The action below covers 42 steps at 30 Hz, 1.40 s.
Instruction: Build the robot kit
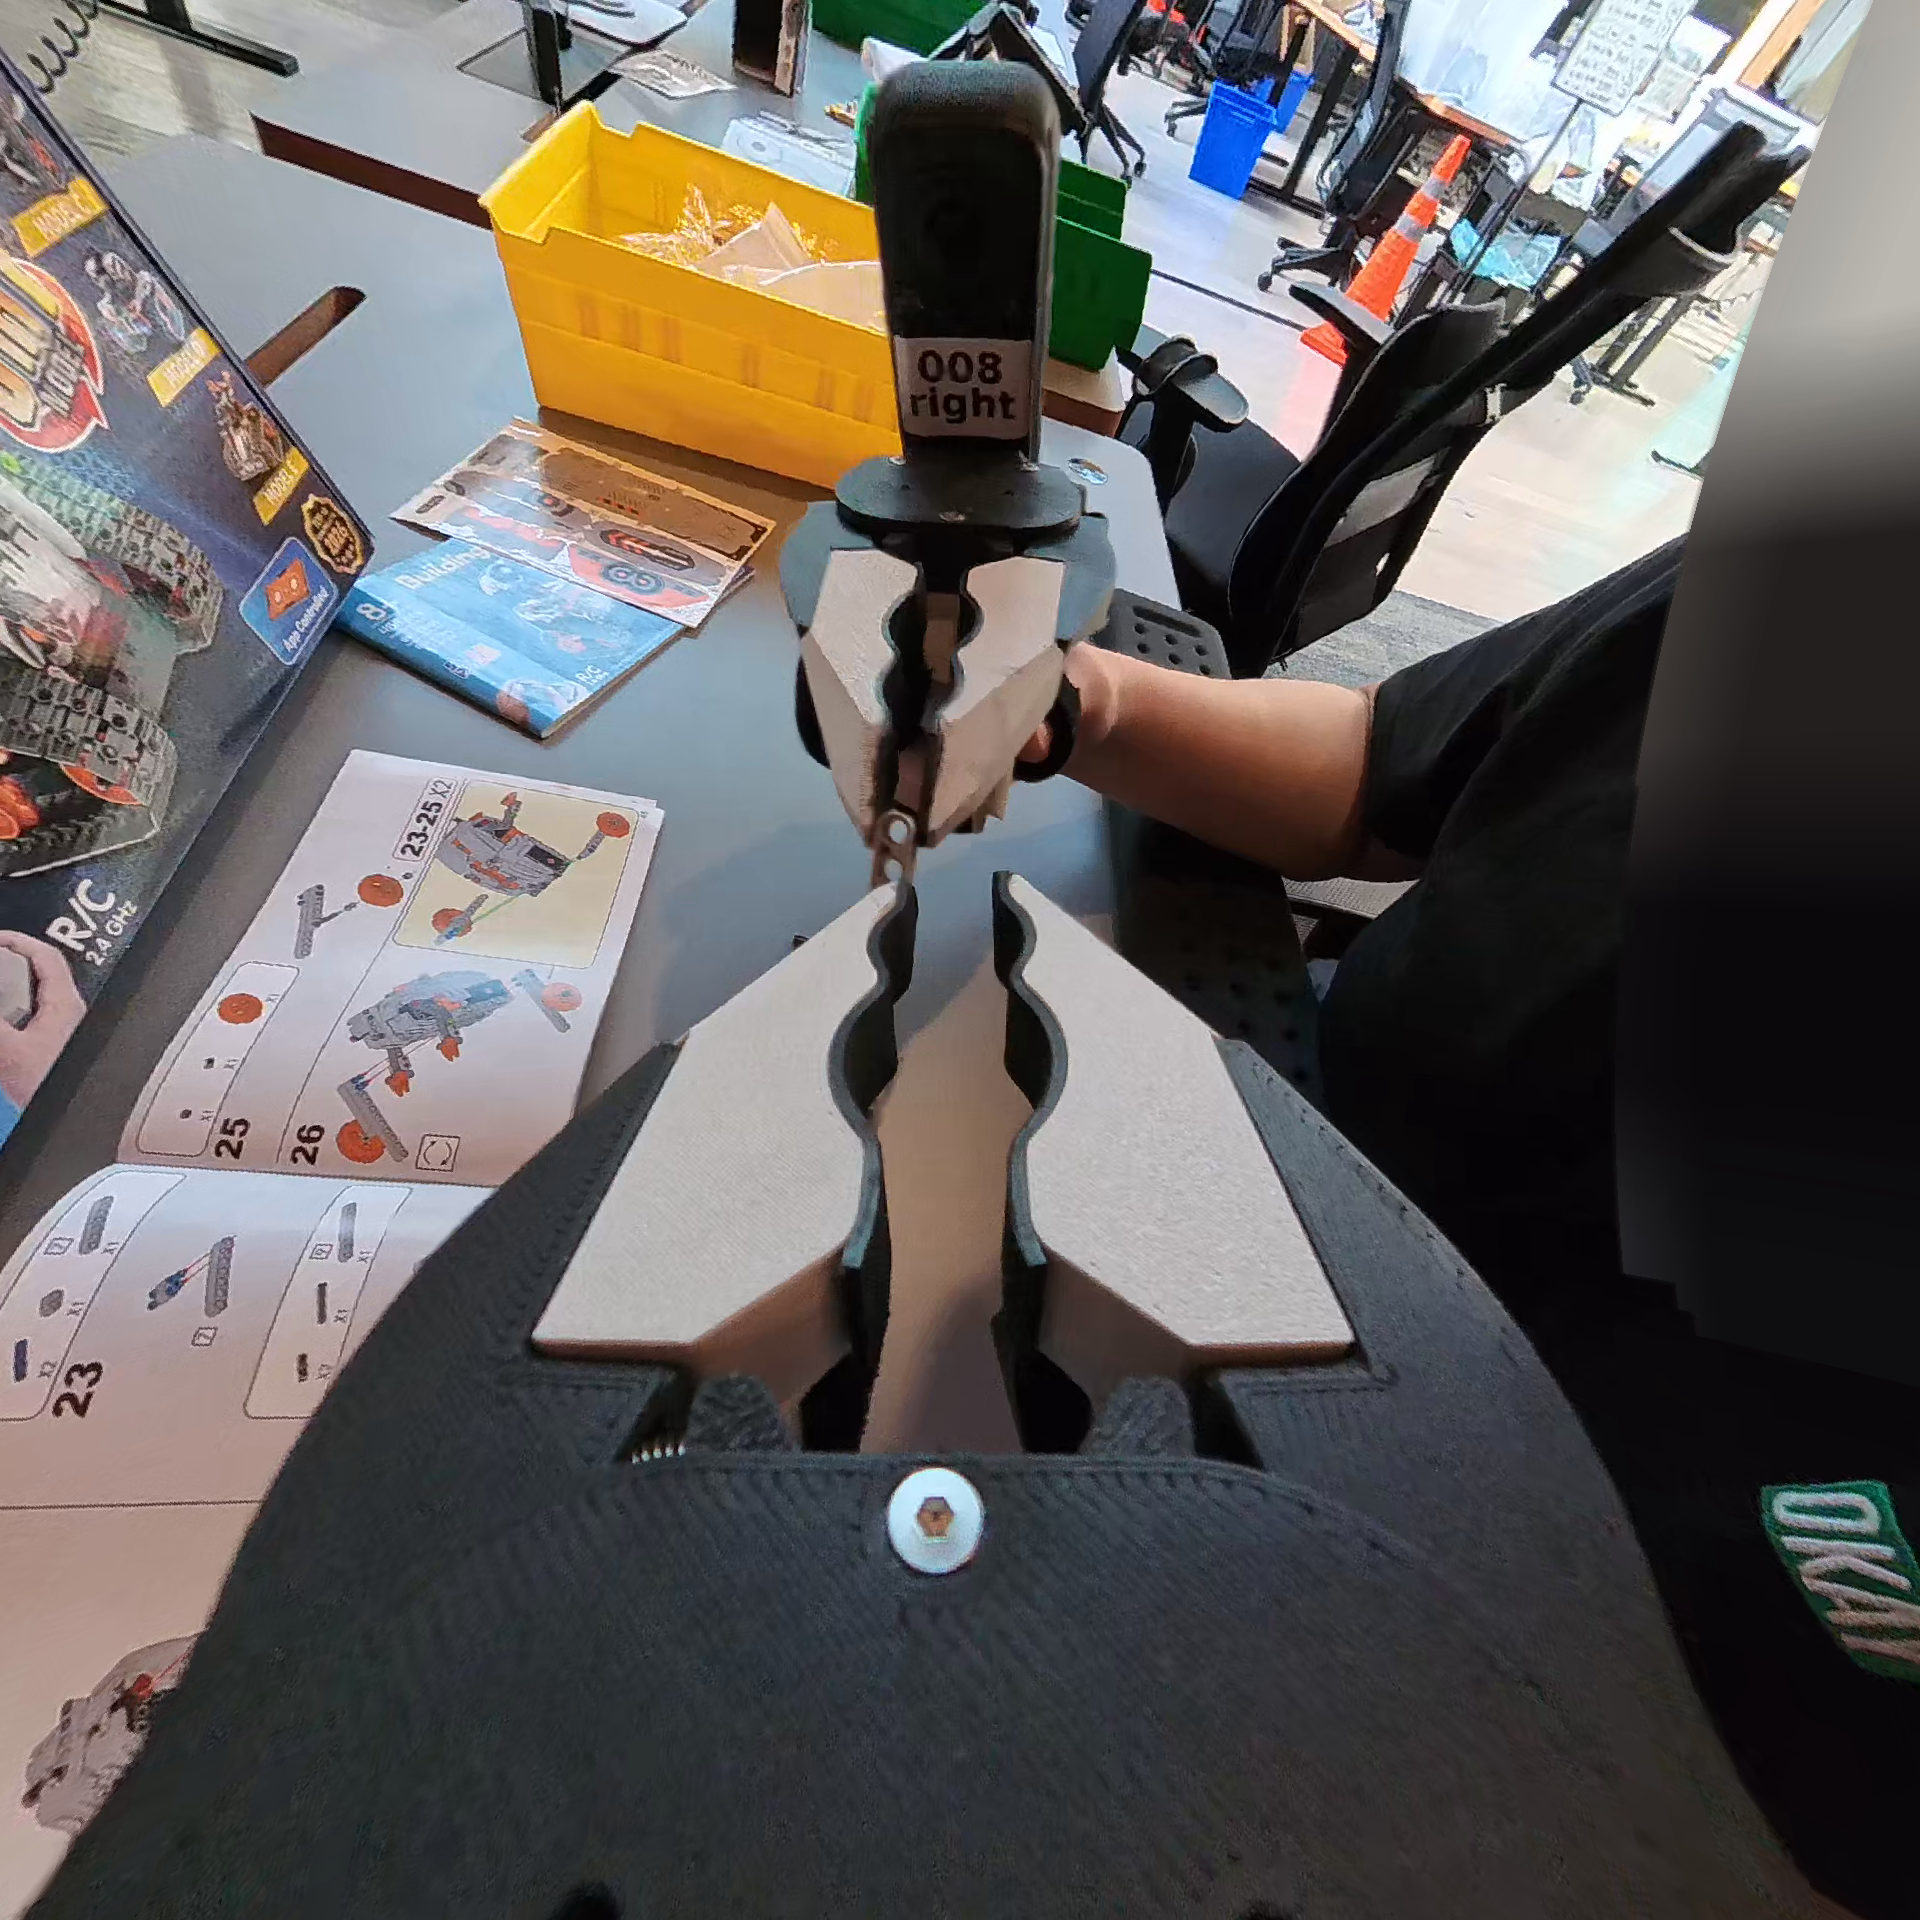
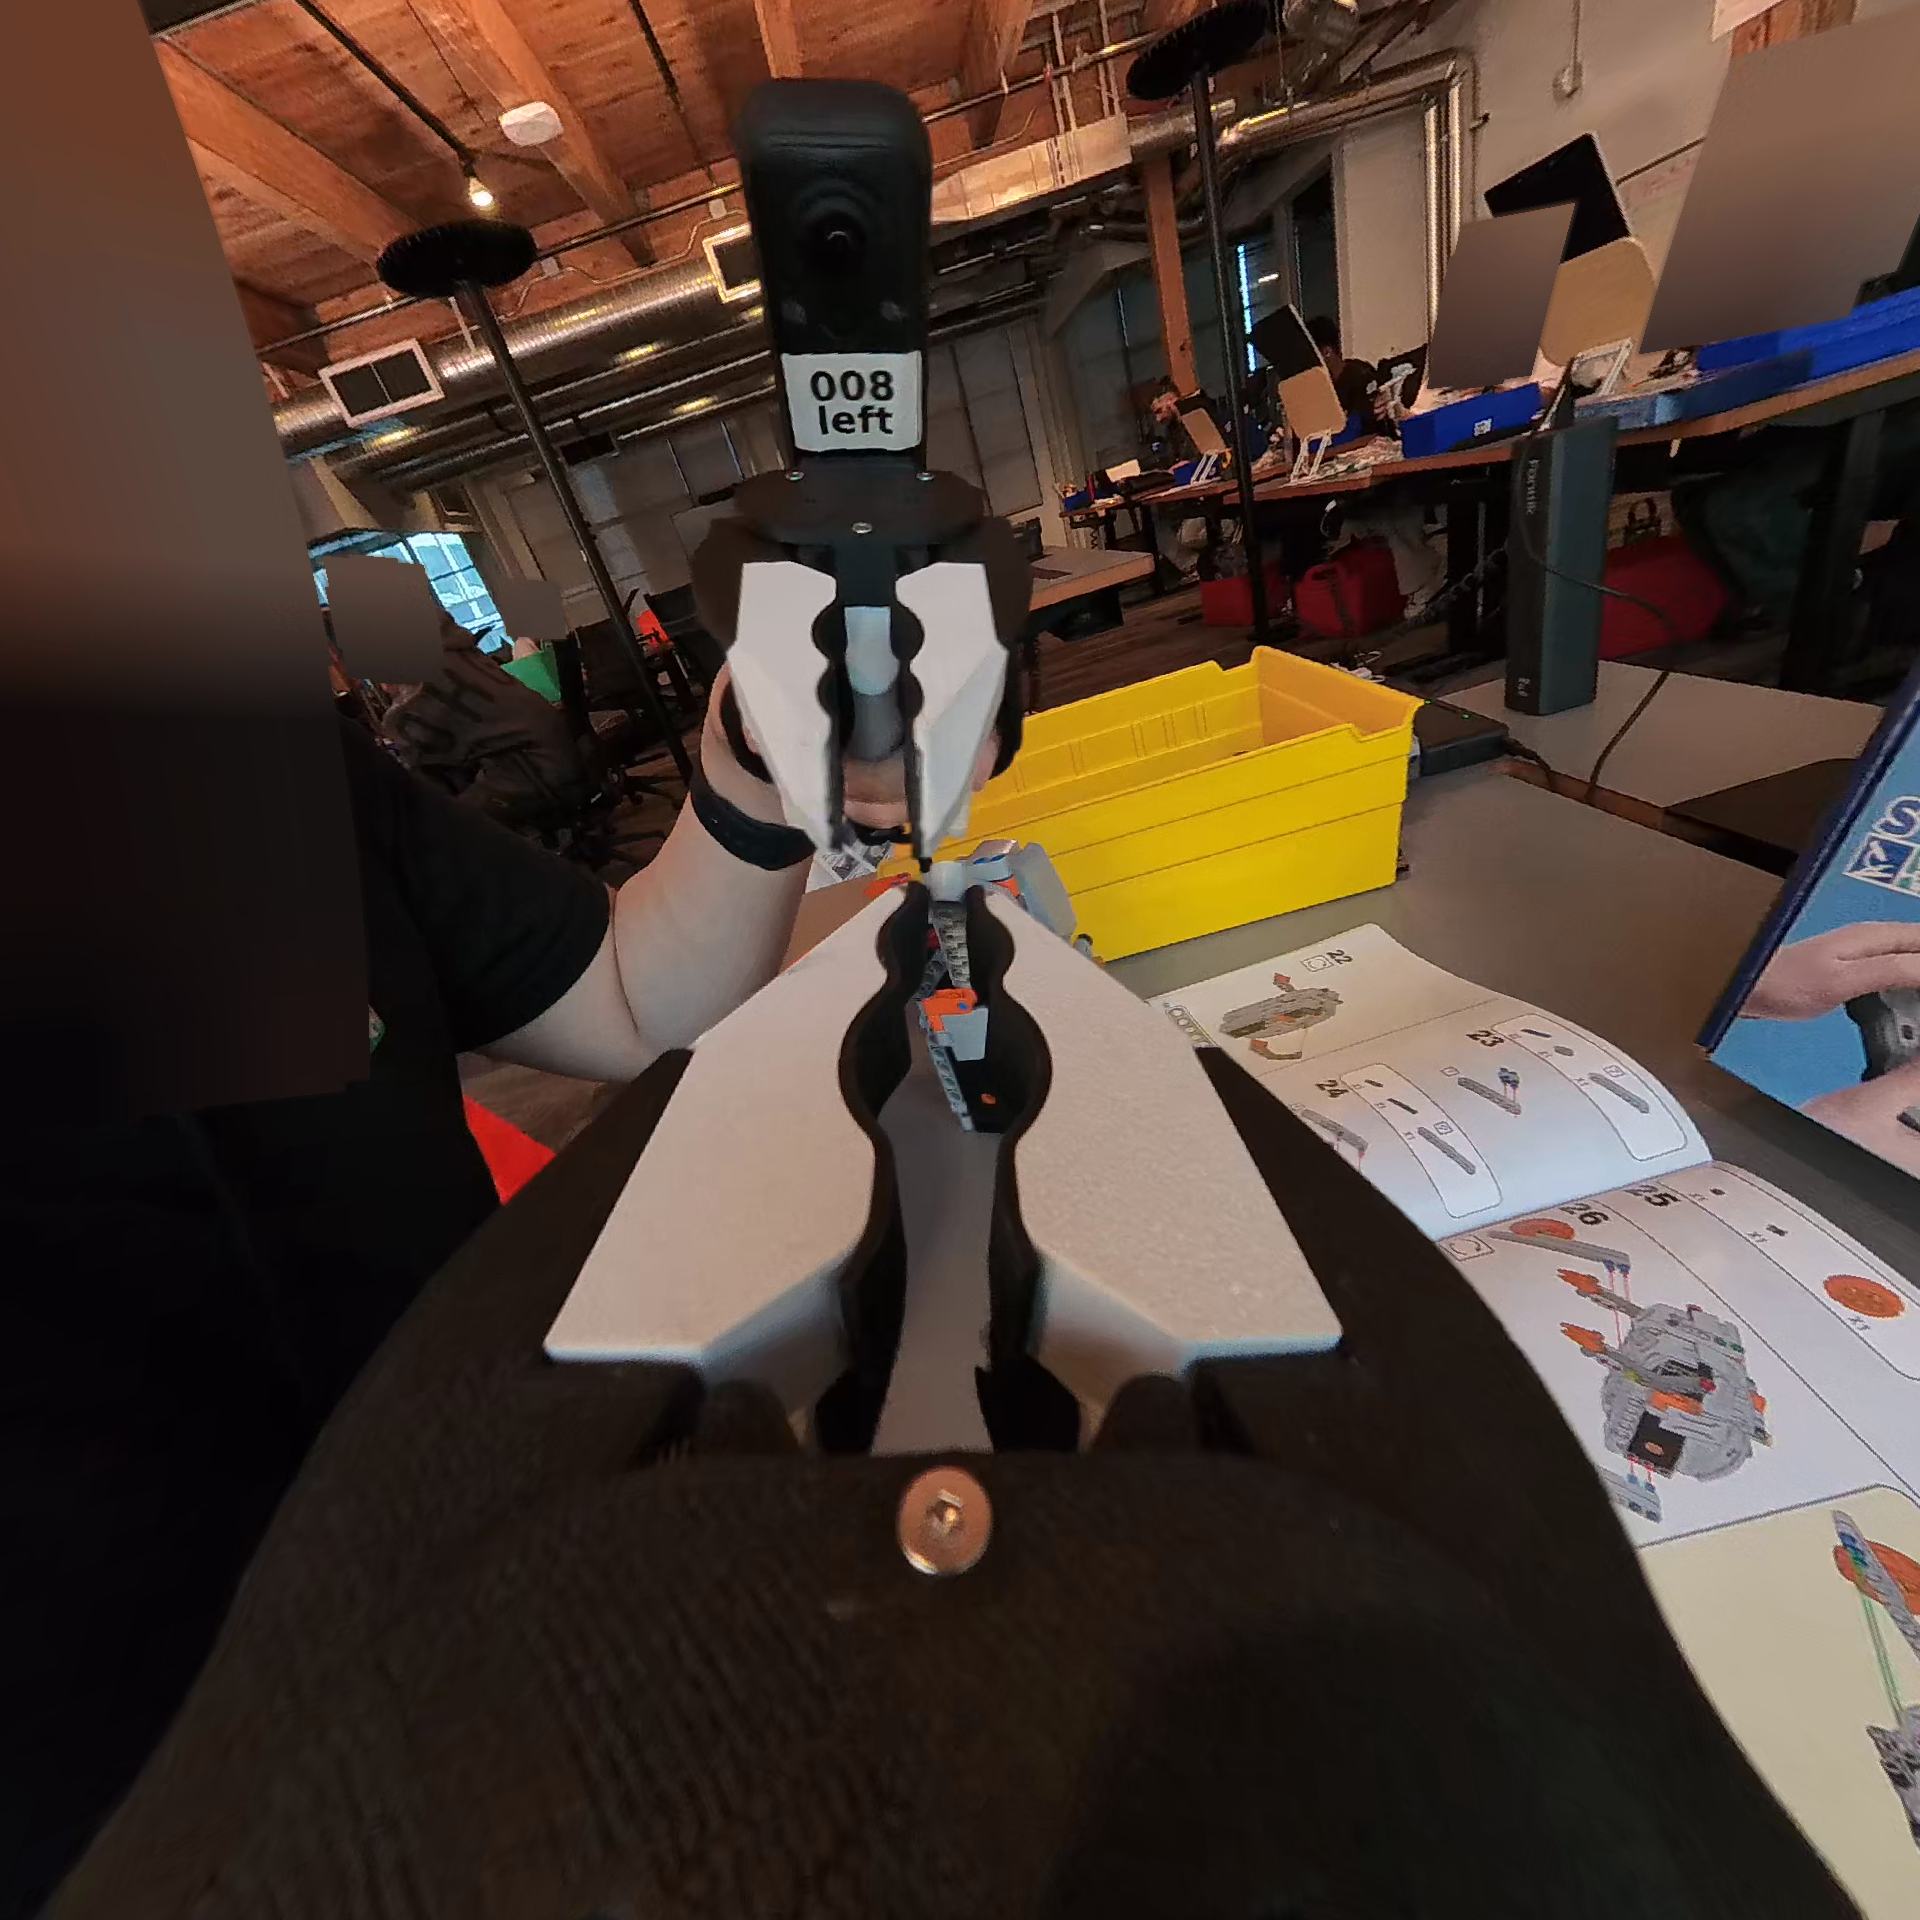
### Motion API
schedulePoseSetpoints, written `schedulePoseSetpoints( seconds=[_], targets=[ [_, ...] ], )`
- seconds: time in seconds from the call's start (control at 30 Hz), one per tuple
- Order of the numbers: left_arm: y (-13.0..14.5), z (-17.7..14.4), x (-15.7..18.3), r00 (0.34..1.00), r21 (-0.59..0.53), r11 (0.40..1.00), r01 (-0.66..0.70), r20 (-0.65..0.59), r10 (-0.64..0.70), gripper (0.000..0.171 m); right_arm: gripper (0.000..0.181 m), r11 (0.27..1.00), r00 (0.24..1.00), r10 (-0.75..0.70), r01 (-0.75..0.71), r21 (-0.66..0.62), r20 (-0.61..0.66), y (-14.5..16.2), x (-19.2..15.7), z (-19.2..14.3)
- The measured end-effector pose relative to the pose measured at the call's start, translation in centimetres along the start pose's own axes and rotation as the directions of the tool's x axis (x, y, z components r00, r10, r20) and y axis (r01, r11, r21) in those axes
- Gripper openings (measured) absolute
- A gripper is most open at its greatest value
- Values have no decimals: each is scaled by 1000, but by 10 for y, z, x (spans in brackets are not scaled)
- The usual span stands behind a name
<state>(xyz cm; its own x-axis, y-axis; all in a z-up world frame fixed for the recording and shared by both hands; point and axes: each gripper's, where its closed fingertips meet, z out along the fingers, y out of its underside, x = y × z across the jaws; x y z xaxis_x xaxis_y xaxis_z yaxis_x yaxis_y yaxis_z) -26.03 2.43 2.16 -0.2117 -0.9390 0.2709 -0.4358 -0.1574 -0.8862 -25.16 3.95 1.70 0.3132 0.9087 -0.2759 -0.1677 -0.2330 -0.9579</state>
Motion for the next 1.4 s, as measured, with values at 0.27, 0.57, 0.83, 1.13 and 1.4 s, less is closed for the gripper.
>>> schedulePoseSetpoints(
  seconds=[0.27,0.57,0.83,1.13,1.4],
  targets=[
    [4,7,-2,1000,-16,1000,-2,4,2,13,5,999,999,-30,31,-29,43,6,-12,7],
    [11,10,-2,1000,-49,999,-9,-9,8,8,5,997,998,-50,52,-56,37,9,-13,8],
    [7,7,-15,999,-15,1000,16,45,-15,5,14,1000,1000,-15,15,6,-15,0,1,2],
    [-12,-18,-15,994,104,989,109,15,-111,5,19,874,878,-355,191,-447,-320,30,58,-82],
    [-16,-26,-13,992,116,985,125,19,-128,5,17,595,949,-294,91,-798,-111,157,35,-92]
  ],
)
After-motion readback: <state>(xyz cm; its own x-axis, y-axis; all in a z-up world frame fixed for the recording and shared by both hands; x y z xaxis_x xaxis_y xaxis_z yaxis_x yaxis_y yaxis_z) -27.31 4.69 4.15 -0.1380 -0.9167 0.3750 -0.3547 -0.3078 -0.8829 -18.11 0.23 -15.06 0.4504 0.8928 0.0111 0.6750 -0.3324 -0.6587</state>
